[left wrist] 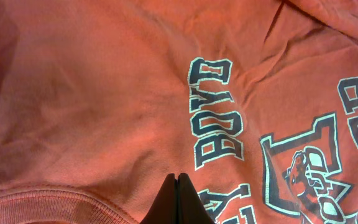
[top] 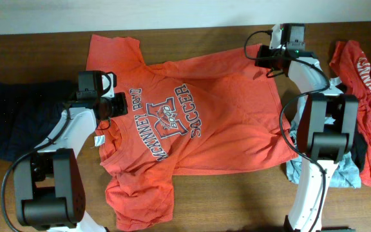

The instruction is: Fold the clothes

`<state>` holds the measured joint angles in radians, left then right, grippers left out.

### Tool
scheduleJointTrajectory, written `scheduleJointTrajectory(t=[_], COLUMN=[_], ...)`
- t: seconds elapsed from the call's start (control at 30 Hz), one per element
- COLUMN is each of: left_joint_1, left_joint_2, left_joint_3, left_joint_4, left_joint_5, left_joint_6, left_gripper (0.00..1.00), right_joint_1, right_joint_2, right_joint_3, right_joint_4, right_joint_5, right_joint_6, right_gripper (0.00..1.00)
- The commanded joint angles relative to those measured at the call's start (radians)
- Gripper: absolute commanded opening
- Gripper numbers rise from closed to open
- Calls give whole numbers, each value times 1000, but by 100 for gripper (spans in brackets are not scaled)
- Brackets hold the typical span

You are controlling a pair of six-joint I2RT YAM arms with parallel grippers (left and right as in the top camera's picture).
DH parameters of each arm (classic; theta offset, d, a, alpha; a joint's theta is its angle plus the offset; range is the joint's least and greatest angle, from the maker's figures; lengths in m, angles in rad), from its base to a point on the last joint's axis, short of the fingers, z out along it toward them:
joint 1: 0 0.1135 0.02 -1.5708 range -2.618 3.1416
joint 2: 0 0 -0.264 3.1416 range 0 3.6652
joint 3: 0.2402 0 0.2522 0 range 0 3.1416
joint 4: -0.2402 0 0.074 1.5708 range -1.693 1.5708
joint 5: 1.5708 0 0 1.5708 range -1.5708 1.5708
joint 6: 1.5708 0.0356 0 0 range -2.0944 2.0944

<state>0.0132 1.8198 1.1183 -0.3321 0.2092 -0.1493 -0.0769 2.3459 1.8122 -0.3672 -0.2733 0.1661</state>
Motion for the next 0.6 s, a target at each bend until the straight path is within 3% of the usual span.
scheduleJointTrajectory(t=[0.0,0.27,0.57], left_joint_1=[-4,-4,-4], left_joint_2=[5,5,5], left_joint_3=[4,4,4], left_joint_4=[3,9,-12], left_joint_5=[0,0,1], left_joint_6=[17,17,17], left_gripper=[0,0,0], right_joint_1=[5,39,27], right_joint_2=[37,107,251], right_joint_3=[17,17,29], right_joint_4=[-19,-35,171], right_joint_5=[14,17,176], right_joint_6=[27,27,68], right_gripper=[4,4,4])
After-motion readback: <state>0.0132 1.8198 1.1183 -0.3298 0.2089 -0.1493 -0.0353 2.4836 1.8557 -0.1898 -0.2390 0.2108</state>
